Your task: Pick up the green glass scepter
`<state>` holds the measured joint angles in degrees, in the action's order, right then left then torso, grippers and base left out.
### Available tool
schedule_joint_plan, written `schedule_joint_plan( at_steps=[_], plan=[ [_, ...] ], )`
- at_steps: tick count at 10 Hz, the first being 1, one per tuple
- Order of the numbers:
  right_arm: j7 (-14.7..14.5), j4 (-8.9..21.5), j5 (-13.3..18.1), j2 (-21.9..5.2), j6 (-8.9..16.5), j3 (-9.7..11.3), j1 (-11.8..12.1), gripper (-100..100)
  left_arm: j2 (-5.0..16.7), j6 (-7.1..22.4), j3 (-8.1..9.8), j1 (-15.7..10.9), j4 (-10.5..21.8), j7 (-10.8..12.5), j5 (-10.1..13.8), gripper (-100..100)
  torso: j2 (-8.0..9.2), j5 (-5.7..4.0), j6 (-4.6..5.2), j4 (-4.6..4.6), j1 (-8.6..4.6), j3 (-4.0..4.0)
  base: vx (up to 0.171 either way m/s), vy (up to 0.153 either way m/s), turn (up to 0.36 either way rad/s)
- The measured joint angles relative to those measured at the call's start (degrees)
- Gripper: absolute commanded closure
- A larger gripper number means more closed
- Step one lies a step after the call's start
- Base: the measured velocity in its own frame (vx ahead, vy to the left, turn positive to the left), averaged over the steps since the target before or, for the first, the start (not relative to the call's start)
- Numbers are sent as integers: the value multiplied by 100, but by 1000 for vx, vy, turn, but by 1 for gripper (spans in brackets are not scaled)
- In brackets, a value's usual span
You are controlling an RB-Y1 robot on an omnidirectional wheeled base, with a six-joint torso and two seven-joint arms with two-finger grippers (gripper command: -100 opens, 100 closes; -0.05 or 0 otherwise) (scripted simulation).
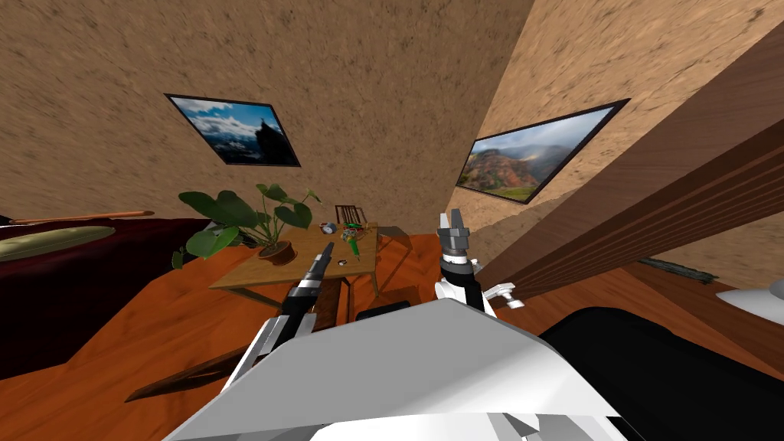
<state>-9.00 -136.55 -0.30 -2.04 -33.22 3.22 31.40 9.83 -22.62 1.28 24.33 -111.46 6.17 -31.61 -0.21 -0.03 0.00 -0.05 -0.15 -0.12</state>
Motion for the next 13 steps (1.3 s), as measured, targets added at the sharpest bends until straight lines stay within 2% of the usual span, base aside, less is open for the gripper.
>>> schedule_joint_plan(
  at_steps=[3, 7, 11, 12, 13],
  plan=[
    [0, 0, 0, 0, 0, 0, 0, 0, -18, 73, 42, -121, 274, 10, -431, -100, 8, 1, 0, 2, 6, 5, 34, -28, -1],
    [0, 0, 0, 0, 0, 0, 0, 0, -78, 141, 154, -329, 833, 13, -1092, -100, 6, 0, 0, 1, 2, 3, 39, -35, 0],
    [0, 0, 0, 0, 0, 0, 0, 0, -133, 189, 254, -424, 1263, 20, -1686, -100, 5, 0, 0, 1, 3, 3, 38, -32, 0],
    [0, 0, 0, 0, 0, 0, 0, 0, -122, 207, 300, -543, 1462, 29, -1851, -100, 6, 0, 0, 1, 5, 3, 25, -30, -3],
    [0, 0, 0, 0, 0, 0, 0, 0, -143, 218, 308, -529, 1504, 27, -1961, -100, 10, 0, -1, 2, 4, 6, 36, -37, 1]
  ],
)
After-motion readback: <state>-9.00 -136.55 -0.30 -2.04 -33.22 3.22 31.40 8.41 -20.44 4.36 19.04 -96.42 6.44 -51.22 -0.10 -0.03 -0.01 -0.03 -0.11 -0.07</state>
